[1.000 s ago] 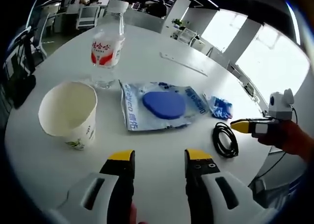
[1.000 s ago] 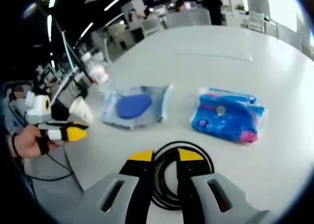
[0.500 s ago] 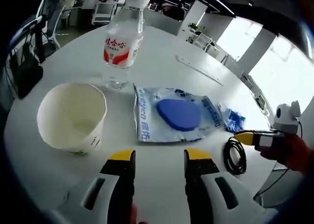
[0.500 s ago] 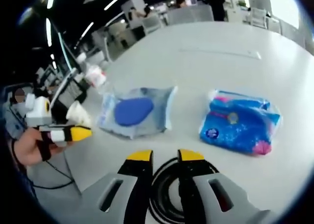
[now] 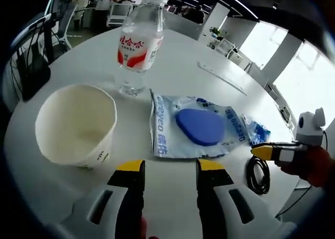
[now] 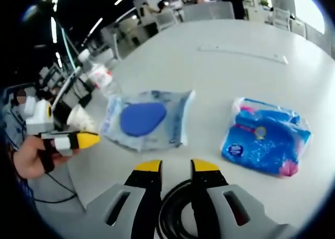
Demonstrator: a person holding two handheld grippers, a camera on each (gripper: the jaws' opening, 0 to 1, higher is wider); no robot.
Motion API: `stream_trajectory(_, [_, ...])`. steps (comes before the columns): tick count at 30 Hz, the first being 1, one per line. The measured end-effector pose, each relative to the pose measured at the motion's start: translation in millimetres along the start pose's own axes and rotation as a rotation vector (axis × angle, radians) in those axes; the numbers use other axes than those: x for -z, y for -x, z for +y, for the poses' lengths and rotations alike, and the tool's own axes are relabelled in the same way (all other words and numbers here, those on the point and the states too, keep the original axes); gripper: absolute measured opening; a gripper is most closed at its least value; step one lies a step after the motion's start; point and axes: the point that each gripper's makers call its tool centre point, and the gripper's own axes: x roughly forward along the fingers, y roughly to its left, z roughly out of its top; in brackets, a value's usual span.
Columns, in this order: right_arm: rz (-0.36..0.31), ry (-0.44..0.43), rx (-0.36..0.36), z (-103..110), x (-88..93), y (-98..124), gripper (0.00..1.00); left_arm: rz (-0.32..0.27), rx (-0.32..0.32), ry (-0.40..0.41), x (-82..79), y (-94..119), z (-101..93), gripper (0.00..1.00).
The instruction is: Arrange the tabletop items into an orderly group along one side of the table until the central work area is clear of visible clutter.
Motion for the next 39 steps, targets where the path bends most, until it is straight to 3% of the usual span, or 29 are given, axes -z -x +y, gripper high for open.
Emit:
stream_trajectory(20, [-0.043,-0.036,-0.012,-9.2,-22.7,-19.6,0.15,-0.042,-0.032,0.058,-9.4,-14.2,7.5,0.34])
stream_trajectory(24, [-0.039,-0.082,-0.013,-10.4,-19.5,-22.5,0.11,-0.042,-0.039,0.036,-10.5,-18.2,7.2,0.30])
stream_trajectory(29, [-0.039,-0.079,-0.026,-5.3,-18.4,-24.7,0.08,-0.046,-0.043,0.043,-11.7,-20.2,6.8,0.27])
stream_trajectory(31, [-0.037,-0.075,-0.025,-3.2,-17.8,-25.4,0.05,-0.049,-0.047,0.053,-12.1,-21.5,7.5,0.23])
stream_trajectory(34, [-0.055,-0.078,-0.017,-2.2,-19.1,-23.5,0.01,-0.058,-0.076,0.025,-14.1,-21.9,13.0,0.06])
stream_trajectory(39, [-0.077,-0.070,-0.033,4.2,-16.3,-18.2,0.00,-0.089,-0.085,-0.028,-24.8,-22.9,9.4,0.00])
